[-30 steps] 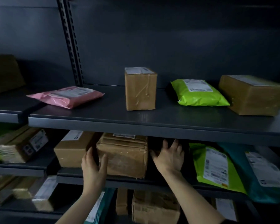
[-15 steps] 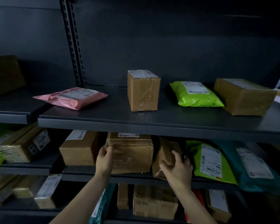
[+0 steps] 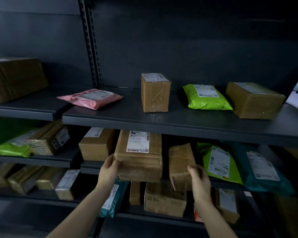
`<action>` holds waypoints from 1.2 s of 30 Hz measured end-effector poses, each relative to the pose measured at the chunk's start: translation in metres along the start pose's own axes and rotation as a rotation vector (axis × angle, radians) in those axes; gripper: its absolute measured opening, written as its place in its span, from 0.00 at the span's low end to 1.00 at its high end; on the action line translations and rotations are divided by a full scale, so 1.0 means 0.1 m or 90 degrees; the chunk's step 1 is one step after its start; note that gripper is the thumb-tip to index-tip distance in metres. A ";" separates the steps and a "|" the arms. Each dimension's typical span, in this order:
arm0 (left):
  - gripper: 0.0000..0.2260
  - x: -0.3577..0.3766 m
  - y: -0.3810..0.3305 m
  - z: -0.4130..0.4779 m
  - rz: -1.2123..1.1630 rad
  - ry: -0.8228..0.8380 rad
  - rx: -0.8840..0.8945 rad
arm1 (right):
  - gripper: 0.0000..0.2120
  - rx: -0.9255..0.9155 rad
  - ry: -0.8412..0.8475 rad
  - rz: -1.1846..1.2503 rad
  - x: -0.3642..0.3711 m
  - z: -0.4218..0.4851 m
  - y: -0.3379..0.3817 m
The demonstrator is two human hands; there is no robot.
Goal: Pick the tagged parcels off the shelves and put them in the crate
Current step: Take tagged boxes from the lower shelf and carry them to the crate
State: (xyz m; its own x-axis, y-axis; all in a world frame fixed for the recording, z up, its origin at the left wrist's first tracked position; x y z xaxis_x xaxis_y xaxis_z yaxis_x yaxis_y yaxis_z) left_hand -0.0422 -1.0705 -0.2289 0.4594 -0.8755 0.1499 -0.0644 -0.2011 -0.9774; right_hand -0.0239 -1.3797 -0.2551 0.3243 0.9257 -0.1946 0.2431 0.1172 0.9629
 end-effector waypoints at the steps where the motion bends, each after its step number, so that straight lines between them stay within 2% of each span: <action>1: 0.19 -0.01 0.00 -0.02 0.004 0.002 -0.003 | 0.22 0.065 0.032 0.091 0.02 -0.01 -0.05; 5: 0.20 -0.02 0.02 -0.10 0.024 0.003 -0.003 | 0.19 0.213 0.163 0.346 0.12 -0.12 -0.13; 9: 0.20 -0.06 0.06 -0.17 0.049 -0.006 0.004 | 0.23 0.244 0.218 0.429 0.13 -0.16 -0.19; 16: 0.21 -0.11 0.10 -0.26 0.076 -0.015 -0.001 | 0.22 0.234 0.276 0.480 0.14 -0.22 -0.11; 27: 0.22 0.09 -0.09 -0.03 0.136 -0.015 0.016 | 0.21 0.270 0.250 0.494 0.08 -0.23 -0.15; 31: 0.25 0.19 -0.14 -0.08 0.129 -0.001 -0.001 | 0.20 0.262 0.236 0.486 0.01 -0.20 -0.17; 34: 0.26 0.16 -0.08 -0.22 0.157 -0.049 0.000 | 0.22 0.255 0.229 0.469 -0.05 -0.18 -0.18; 36: 0.22 0.17 -0.02 -0.38 0.183 -0.082 0.016 | 0.22 0.261 0.228 0.463 -0.08 -0.20 -0.18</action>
State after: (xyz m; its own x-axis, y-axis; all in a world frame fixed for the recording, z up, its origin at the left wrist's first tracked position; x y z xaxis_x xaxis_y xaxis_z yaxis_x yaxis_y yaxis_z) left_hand -0.0680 -1.1011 -0.2187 0.5340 -0.8319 -0.1510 -0.1867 0.0582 -0.9807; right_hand -0.0494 -1.3822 -0.2676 0.2371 0.7861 0.5708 0.4183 -0.6129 0.6703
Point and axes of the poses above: each hand's wrist, its own z-axis towards the middle knuckle, its own x-axis out of the palm, y = z × x, the point moved 6 cm from there along z, towards the middle knuckle, and after that the axes turned 12 degrees about -z, right-handed, at the moved point
